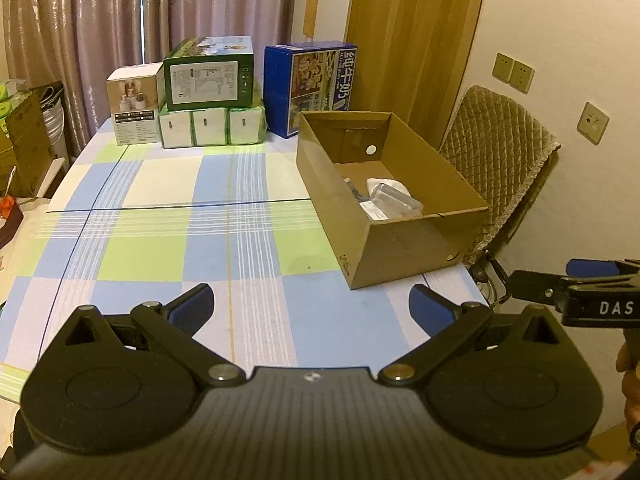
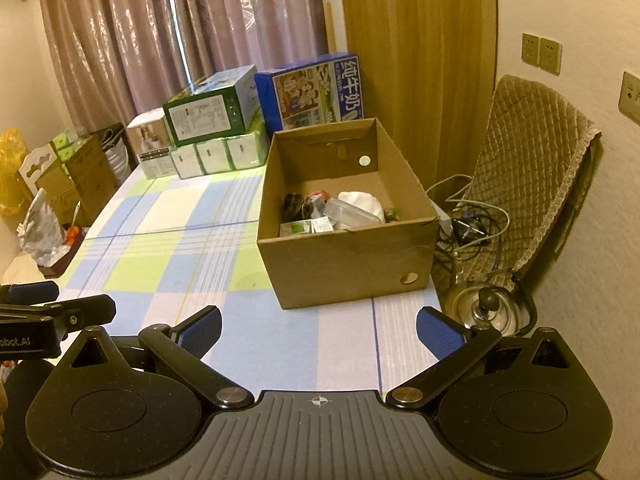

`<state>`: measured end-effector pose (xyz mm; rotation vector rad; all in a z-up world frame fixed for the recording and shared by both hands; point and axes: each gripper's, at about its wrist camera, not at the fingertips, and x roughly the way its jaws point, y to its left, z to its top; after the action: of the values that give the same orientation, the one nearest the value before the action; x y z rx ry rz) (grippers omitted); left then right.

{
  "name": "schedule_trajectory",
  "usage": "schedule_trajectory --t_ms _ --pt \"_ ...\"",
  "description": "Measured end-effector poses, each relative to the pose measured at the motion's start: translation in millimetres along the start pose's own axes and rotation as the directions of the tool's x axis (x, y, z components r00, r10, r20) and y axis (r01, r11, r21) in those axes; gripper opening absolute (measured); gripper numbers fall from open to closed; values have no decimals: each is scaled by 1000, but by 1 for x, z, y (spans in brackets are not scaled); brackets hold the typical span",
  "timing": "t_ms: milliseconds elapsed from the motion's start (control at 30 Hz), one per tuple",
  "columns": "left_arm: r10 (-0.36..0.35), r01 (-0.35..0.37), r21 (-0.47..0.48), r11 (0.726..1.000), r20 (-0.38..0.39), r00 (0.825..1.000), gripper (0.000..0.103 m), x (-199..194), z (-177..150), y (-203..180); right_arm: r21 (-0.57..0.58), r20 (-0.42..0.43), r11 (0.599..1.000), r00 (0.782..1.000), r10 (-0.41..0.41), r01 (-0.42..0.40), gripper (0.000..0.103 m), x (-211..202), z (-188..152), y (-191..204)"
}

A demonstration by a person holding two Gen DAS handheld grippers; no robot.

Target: Organize objects

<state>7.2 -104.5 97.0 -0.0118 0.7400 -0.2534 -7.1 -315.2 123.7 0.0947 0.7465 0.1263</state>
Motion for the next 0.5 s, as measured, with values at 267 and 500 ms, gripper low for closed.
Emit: schedule_trajectory --t_ms 267,500 --pt "-2 2 5 1000 -4 1000 102 3 0 -1 -9 -7 1000 1000 5 -5 101 4 1 3" --pt "-4 4 -4 1000 -8 1000 102 6 0 0 -11 -9 1000 1000 9 -9 101 6 2 4"
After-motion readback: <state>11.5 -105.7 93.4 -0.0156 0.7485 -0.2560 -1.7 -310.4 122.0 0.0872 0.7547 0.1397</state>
